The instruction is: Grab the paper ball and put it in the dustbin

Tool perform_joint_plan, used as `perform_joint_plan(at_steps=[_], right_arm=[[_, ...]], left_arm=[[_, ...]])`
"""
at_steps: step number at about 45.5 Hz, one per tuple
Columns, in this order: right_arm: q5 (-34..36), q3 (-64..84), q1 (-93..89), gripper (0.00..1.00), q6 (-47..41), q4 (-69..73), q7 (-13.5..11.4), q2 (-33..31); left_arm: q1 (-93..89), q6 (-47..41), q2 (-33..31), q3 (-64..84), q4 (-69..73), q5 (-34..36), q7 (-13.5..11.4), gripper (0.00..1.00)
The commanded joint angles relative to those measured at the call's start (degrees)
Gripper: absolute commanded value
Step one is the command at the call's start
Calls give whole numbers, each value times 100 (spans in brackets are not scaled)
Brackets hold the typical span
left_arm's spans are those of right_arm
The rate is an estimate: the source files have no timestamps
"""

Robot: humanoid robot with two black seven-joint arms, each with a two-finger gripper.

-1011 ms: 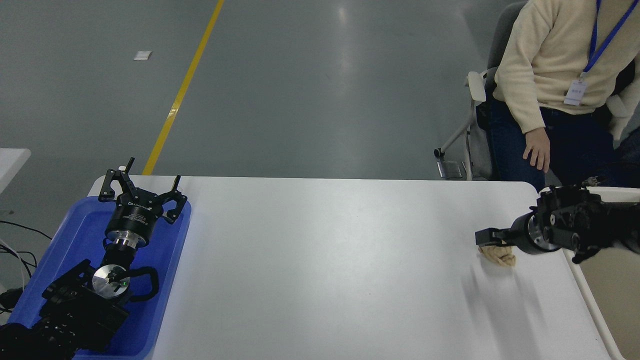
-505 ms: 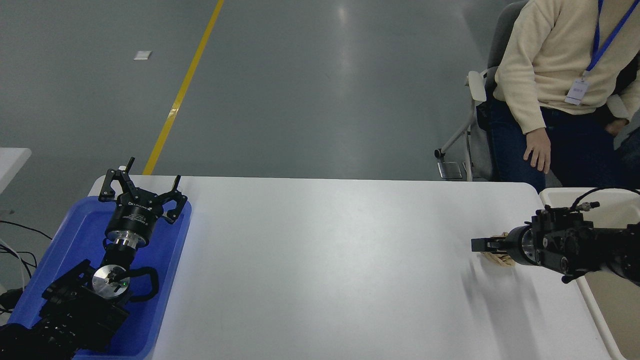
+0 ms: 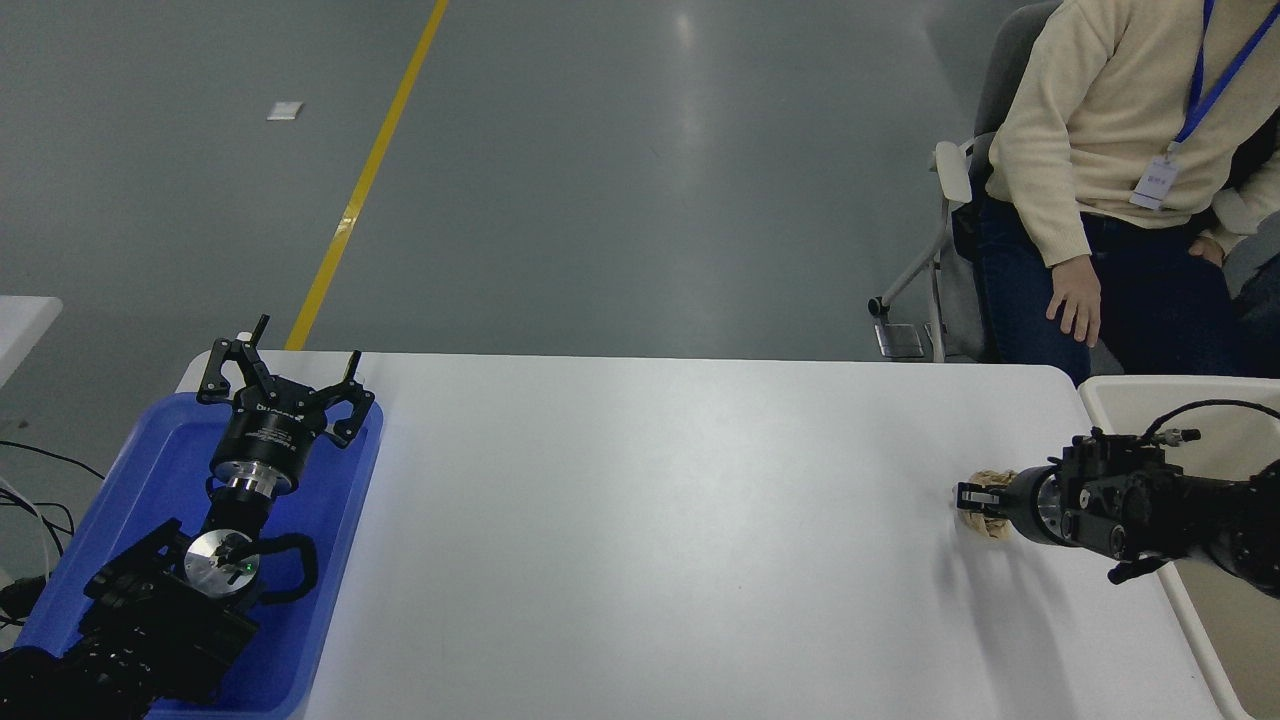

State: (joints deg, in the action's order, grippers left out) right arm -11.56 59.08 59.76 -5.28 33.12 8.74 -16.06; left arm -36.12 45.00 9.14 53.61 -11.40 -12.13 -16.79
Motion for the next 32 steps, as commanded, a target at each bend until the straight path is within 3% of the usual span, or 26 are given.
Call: perform_joint_plan(at_steps=[1, 10, 23, 32], right_arm=[[312, 16, 202, 0, -271, 422, -31, -186], [93, 288, 1054, 0, -1263, 1337, -22, -670], [-523, 780, 2759, 0, -3972, 2241, -22, -767], [-602, 1027, 4350, 0, -3972, 3375, -22, -1162]], left_arm=[[0, 0, 0, 1, -3, 0, 0, 100], [0, 0, 0, -8, -3, 0, 0, 100], [-9, 0, 0, -8, -3, 0, 9, 100], [-9, 0, 0, -8, -3, 0, 9, 100]])
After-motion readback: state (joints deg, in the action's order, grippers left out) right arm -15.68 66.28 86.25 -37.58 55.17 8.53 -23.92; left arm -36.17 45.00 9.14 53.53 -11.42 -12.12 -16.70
